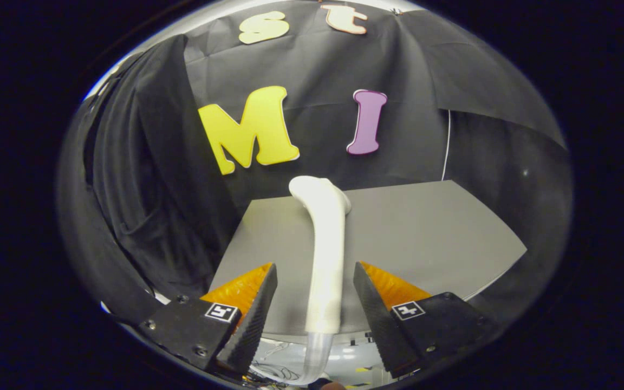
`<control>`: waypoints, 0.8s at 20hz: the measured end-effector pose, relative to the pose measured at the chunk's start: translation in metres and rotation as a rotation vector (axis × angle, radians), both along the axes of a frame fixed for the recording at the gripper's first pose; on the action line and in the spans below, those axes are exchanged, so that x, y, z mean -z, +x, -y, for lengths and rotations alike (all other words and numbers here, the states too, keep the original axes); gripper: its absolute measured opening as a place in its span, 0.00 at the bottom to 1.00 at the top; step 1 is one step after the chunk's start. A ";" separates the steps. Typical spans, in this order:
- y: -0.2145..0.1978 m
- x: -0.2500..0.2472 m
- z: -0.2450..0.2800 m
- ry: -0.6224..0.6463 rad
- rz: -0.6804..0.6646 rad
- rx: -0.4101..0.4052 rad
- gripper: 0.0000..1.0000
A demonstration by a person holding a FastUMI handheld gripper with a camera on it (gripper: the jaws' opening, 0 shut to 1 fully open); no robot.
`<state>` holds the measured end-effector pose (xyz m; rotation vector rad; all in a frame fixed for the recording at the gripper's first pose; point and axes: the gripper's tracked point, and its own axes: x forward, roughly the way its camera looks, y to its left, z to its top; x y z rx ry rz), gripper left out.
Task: Iron the clothes twice with a garment steamer, once on the left side and once on the right side.
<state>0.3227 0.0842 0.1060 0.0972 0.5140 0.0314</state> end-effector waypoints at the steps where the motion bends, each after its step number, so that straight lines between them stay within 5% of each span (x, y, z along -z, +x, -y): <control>1: 0.005 0.005 -0.001 0.009 -0.022 -0.004 0.87; 6: 0.015 0.024 -0.002 0.000 -0.094 0.000 0.77; 16: 0.015 0.034 0.005 -0.077 -0.099 0.089 0.37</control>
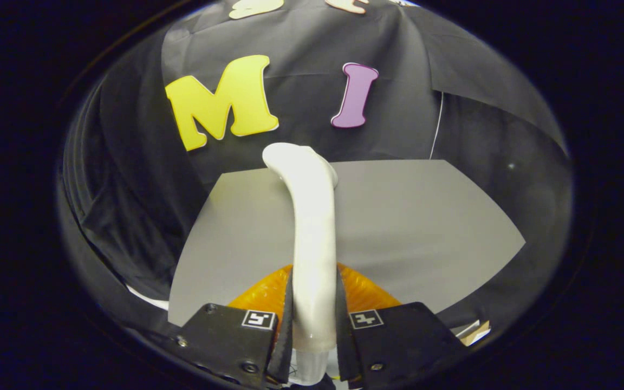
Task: Iron the clothes twice with a garment steamer, once on the left side and once on the right side.
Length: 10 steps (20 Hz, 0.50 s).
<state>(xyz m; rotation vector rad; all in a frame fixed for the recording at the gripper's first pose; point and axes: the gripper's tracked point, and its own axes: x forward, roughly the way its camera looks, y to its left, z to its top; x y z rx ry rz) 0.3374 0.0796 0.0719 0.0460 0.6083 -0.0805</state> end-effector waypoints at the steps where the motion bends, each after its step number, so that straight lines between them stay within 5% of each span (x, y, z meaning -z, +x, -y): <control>1: 0.000 0.000 -0.002 0.011 0.006 -0.008 0.35; 10: -0.047 -0.051 -0.030 0.097 0.200 0.009 0.30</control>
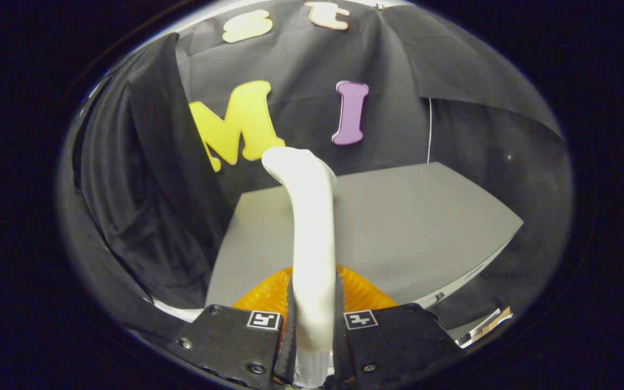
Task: Iron the clothes twice with a garment steamer, once on the left side and once on the right side.
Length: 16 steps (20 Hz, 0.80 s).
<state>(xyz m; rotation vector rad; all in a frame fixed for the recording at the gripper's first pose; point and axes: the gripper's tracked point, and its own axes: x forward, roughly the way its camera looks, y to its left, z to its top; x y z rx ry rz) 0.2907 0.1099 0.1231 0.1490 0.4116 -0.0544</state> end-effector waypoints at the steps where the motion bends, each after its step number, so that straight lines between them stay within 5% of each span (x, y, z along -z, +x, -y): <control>1: -0.007 -0.016 -0.004 0.001 0.051 0.005 0.30; 11: -0.069 -0.161 -0.102 -0.027 0.527 -0.069 0.30; 16: -0.082 -0.193 -0.155 -0.072 0.684 -0.062 0.29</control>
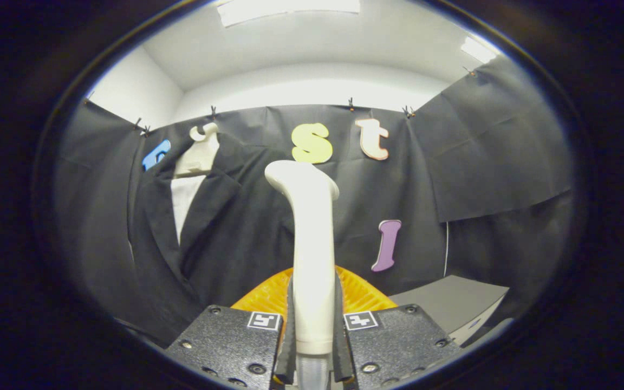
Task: Iron the clothes twice with a garment steamer, once on the left side and once on the right side.
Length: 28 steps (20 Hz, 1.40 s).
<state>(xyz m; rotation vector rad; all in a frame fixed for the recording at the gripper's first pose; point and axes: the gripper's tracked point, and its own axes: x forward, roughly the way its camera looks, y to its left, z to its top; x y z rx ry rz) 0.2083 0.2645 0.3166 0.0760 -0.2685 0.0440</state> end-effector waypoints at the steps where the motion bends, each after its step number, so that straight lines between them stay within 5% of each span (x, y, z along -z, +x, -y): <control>1: 0.001 -0.007 -0.008 -0.006 0.025 0.001 0.29; 9: 0.015 -0.053 -0.059 -0.074 0.140 -0.003 0.29; 28: -0.026 0.068 -0.062 -0.172 -0.044 0.029 0.30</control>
